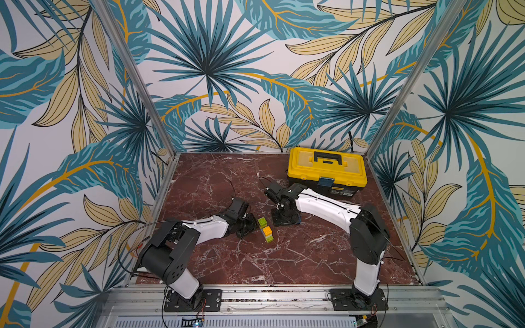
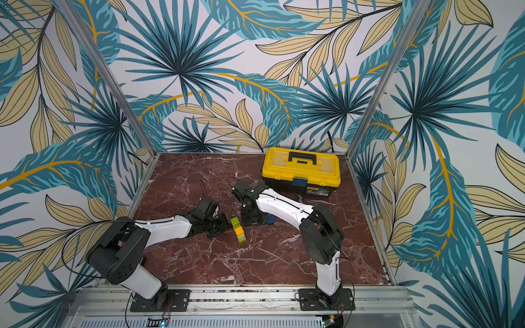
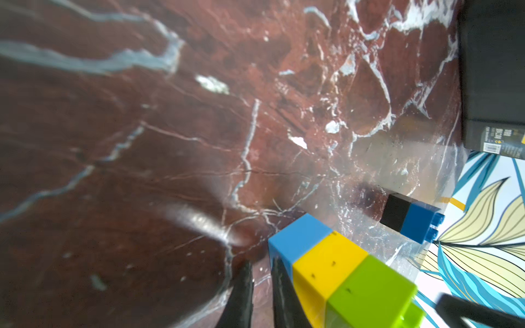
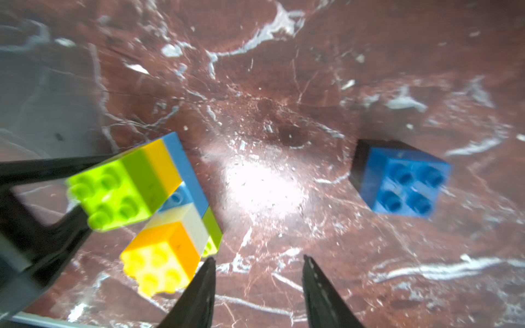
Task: Assemble the number 4 with lego
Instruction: Adjust the lego brick at the center of the board, then pick up the lego brick from the center of the board.
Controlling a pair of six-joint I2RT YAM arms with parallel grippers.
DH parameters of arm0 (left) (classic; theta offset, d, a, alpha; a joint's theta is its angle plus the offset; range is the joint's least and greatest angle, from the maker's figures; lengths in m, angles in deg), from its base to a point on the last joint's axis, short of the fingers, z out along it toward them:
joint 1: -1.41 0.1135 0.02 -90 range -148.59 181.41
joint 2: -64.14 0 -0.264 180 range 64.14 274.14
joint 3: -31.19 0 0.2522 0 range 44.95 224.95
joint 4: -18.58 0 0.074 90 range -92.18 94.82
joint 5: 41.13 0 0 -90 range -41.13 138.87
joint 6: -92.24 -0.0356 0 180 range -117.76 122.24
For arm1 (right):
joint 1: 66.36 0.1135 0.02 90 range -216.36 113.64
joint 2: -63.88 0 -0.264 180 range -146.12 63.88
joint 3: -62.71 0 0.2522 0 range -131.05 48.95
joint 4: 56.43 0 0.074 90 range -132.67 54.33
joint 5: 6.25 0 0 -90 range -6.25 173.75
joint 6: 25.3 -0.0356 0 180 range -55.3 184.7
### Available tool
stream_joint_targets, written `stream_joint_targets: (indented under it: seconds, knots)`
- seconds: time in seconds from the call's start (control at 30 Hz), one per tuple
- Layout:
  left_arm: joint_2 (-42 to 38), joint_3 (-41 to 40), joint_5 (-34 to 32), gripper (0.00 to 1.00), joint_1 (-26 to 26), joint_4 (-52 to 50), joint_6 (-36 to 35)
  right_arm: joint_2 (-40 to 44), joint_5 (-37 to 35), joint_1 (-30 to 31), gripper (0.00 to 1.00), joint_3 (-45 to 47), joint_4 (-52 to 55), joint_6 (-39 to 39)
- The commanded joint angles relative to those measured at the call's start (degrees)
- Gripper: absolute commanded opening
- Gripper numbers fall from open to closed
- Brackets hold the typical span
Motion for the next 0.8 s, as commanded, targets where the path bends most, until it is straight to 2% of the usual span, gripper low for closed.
stream_joint_targets:
  seconds: [0.0, 0.17, 0.27, 0.33, 0.4, 0.53, 0.63, 0.77]
  knots:
    - [1.1, 0.4, 2.5, 0.18, -0.5, 4.0, -0.5, 3.1, -3.5, 4.0, 0.62, 1.2, -0.4, 1.0]
    - [3.0, -0.8, 6.4, 0.23, 0.2, 11.5, 0.4, 0.9, -1.8, 7.2, 0.68, -0.9, 0.8, 4.2]
    - [0.5, -4.4, 5.4, 0.22, 3.7, 12.4, 2.9, -1.9, -1.2, 7.9, 0.68, -3.2, 2.0, 4.1]
    - [-4.1, -7.8, 2.9, 0.22, 7.0, 9.0, 4.6, -3.5, -1.2, 8.1, 0.68, -4.7, 2.7, 2.7]
    - [-10.6, -9.3, -0.4, 0.22, 9.3, 1.7, 2.8, -5.1, -1.3, 8.4, 0.68, -6.0, 3.0, 0.2]
    - [-20.5, -8.2, -6.3, 0.24, 9.5, -10.9, -2.9, -7.7, -2.2, 8.8, 0.67, -7.4, 2.6, -5.6]
    - [-24.1, -8.6, -7.2, 0.25, 9.6, -15.0, -4.2, -10.1, -3.2, 9.0, 0.64, -9.4, 3.9, -8.4]
    - [-24.3, -9.6, -5.7, 0.25, 9.8, -14.3, -3.9, -12.9, -4.5, 9.1, 0.6, -11.7, 6.6, -10.4]
